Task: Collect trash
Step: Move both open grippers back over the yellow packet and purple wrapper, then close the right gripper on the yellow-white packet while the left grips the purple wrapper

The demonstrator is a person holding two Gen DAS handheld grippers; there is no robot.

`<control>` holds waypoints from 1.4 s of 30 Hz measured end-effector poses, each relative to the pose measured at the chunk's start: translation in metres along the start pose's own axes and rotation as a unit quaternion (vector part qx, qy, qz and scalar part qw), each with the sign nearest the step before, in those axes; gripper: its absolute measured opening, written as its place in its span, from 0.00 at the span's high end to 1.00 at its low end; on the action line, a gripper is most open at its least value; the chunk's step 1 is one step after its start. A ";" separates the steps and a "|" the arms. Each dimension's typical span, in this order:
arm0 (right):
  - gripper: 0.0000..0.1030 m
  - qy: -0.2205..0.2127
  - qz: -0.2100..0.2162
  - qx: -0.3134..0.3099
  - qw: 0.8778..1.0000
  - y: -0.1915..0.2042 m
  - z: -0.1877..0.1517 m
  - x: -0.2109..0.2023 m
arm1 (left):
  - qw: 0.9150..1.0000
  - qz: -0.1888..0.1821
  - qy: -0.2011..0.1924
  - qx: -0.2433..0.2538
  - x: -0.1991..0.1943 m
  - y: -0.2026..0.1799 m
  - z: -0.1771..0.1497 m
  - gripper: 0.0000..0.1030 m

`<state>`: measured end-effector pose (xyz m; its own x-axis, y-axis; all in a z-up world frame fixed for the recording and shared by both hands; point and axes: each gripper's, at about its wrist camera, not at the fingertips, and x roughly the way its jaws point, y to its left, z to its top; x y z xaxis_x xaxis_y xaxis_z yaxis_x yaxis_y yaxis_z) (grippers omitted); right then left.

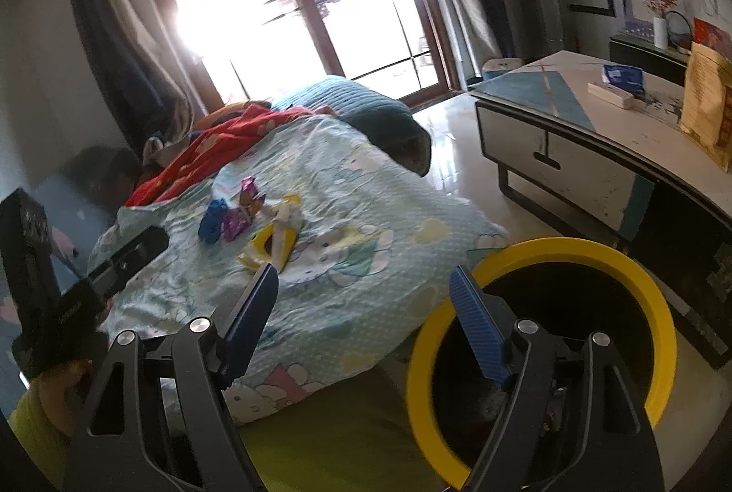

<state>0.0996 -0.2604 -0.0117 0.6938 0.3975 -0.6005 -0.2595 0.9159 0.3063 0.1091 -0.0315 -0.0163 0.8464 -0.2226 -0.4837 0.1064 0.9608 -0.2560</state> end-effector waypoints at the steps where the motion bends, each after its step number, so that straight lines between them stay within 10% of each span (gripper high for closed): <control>1: 0.27 0.002 0.002 -0.003 1.000 0.004 -0.001 0.002 | 1.000 0.003 -0.001 -0.004 -0.001 0.003 0.001 0.11; 21: 0.26 0.054 0.036 -0.076 0.995 0.082 -0.005 0.071 | 0.995 0.046 0.007 -0.085 0.011 0.085 0.003 0.12; 34: 0.38 0.088 0.029 -0.076 0.993 0.085 0.003 0.127 | 0.989 0.008 0.063 -0.132 0.059 0.114 0.001 0.55; 42: 0.59 0.116 0.048 -0.065 0.990 0.086 0.003 0.163 | 0.986 0.003 0.087 -0.146 0.090 0.121 0.006 0.61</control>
<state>0.1922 -0.1170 -0.0814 0.4924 0.4718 -0.7314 -0.4122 0.8665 0.2815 0.2016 0.0659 -0.0857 0.7421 -0.2669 -0.6149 -0.0736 0.8794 -0.4704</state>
